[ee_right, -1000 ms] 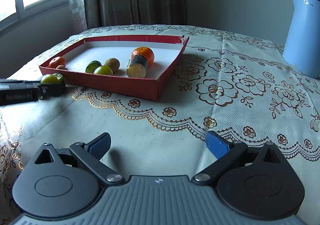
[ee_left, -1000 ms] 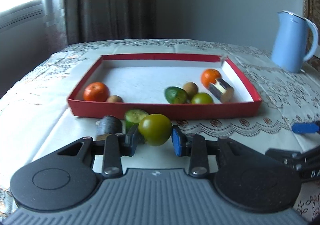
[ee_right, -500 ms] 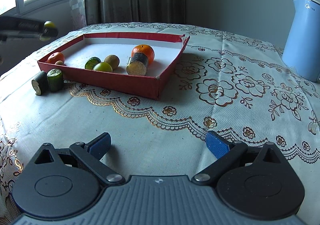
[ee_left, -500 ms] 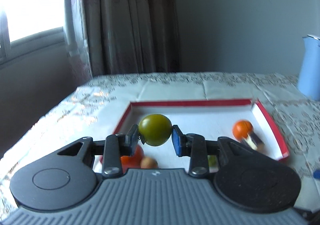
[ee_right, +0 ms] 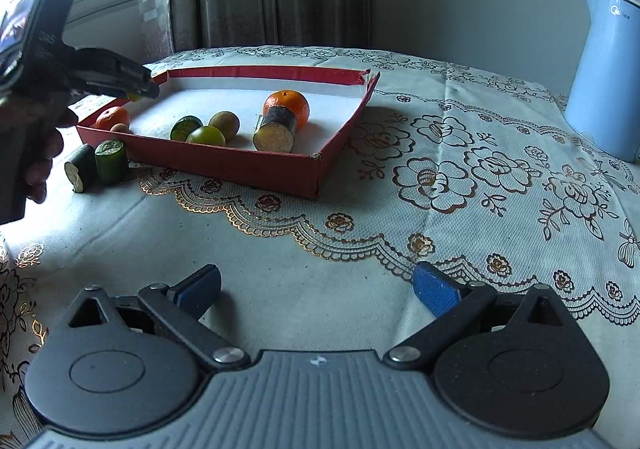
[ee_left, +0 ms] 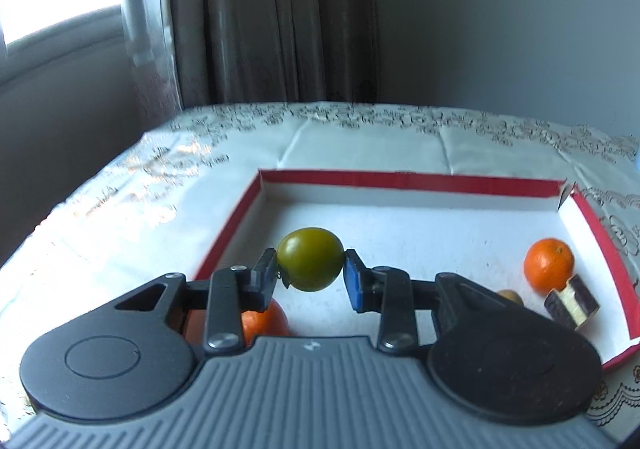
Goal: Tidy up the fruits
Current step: 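Carry the lime into the red box and open the left gripper, then withdraw the left gripper while moving the right gripper toward the cucumber piece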
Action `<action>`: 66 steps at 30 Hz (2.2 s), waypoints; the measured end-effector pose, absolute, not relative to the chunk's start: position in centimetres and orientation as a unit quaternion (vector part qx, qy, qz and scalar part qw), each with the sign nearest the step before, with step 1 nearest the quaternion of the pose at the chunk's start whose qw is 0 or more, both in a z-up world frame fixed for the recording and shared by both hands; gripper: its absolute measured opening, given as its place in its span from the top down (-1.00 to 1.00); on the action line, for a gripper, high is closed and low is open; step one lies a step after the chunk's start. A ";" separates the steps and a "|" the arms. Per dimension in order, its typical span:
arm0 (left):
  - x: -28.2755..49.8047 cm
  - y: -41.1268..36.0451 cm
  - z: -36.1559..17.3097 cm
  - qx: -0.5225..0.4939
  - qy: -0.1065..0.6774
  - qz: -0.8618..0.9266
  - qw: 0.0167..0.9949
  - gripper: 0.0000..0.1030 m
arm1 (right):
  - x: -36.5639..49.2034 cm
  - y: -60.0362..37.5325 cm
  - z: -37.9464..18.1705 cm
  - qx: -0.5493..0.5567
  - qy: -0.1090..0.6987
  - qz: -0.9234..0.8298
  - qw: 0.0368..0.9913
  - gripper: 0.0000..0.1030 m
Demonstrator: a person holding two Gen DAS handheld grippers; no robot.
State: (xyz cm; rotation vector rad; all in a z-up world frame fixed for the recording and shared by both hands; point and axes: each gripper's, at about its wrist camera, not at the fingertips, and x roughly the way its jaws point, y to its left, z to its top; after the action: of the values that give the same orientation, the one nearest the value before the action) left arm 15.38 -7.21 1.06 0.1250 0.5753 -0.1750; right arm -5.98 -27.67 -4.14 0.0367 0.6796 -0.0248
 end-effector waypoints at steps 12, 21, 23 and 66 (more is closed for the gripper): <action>16.5 -8.6 -0.8 0.074 0.311 -0.107 0.941 0.37 | -6.0 -27.8 -4.1 0.023 0.332 -0.011 0.943 -1.00; 16.1 -8.8 -1.0 0.091 0.309 -0.100 0.941 0.11 | -6.1 -27.8 -4.0 0.027 0.330 -0.010 0.943 -1.00; 15.9 -8.8 -0.9 0.092 0.307 -0.101 0.942 -0.01 | -6.1 -27.9 -4.0 0.029 0.330 -0.009 0.944 -1.00; 7.4 10.5 -1.4 0.012 0.259 0.056 0.964 -1.00 | -6.5 -26.6 -3.7 -0.008 0.321 -0.023 0.947 -1.00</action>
State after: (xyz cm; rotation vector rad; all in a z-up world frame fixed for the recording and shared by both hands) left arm 7.42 10.51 -1.42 0.0236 0.5241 0.1138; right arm -6.53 -26.63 -3.73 -0.0156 0.6531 -0.0465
